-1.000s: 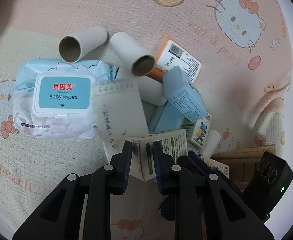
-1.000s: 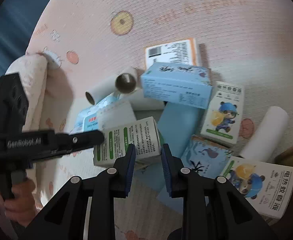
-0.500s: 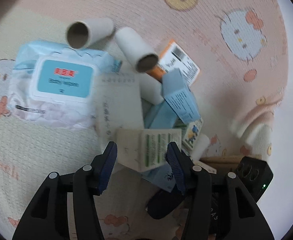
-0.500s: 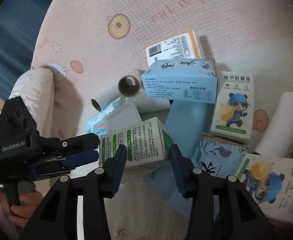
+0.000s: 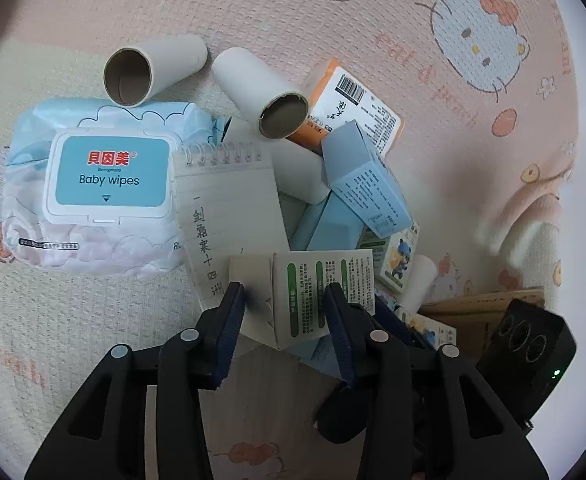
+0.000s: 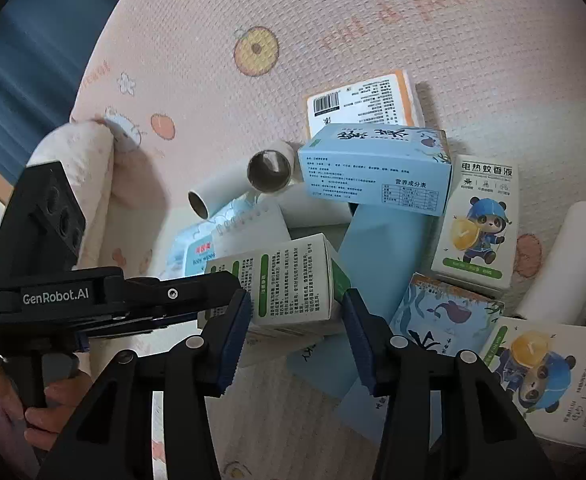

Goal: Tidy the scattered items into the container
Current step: 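Grasp the white green-striped medicine box with the right gripper, then carry the white medicine box into the cardboard box and release it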

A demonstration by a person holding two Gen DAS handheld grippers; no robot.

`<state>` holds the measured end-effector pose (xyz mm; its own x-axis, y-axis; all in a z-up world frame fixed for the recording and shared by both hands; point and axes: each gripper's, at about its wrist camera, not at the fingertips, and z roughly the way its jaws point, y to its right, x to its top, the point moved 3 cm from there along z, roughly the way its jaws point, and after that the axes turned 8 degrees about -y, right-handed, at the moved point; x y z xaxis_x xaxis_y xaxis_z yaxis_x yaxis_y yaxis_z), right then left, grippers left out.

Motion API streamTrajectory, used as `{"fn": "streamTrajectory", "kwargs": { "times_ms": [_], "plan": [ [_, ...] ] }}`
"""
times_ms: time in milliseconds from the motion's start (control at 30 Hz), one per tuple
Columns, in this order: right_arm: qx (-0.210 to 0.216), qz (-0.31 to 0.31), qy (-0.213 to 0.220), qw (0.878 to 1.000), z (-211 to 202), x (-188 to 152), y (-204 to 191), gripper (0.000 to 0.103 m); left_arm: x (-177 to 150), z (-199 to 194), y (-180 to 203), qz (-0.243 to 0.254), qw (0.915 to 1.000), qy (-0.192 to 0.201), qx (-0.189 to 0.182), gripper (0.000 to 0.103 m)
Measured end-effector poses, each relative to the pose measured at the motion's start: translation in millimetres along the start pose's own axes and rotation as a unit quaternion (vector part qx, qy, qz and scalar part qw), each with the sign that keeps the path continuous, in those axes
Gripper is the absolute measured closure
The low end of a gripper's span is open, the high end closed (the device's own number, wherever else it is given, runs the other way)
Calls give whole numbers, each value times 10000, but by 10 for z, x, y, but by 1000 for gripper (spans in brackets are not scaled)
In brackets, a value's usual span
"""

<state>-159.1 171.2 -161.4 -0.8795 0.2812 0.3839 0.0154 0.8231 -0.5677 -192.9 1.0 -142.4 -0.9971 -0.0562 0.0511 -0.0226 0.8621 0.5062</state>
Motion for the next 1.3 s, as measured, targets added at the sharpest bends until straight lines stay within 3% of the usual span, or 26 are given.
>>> {"fn": "streamTrajectory", "kwargs": {
  "times_ms": [267, 500, 900, 1067, 1100, 1300],
  "plan": [
    [-298, -254, 57, 9992, -70, -19, -178, 56, 8, -80, 92, 208, 9997, 84, 69, 58],
    [-386, -558, 515, 9964, -503, 96, -475, 56, -20, -530, 390, 708, 9956, 597, -144, 59],
    [-919, -704, 1442, 9828, -1544, 263, -709, 56, -139, -1100, 1341, 1916, 9719, 1240, -575, 59],
    [-1312, -773, 1687, 9738, -1858, 233, -752, 56, -246, -1159, 1649, 2280, 9632, 1260, -666, 59],
    [-1425, -768, 1691, 9722, -1911, 231, -740, 56, -237, -1142, 1689, 2119, 9657, 1405, -522, 59],
    [-1768, -538, 1904, 9642, -2326, 150, -565, 56, -367, -1022, 2139, 2503, 9577, 1206, -748, 59]
  ]
}}
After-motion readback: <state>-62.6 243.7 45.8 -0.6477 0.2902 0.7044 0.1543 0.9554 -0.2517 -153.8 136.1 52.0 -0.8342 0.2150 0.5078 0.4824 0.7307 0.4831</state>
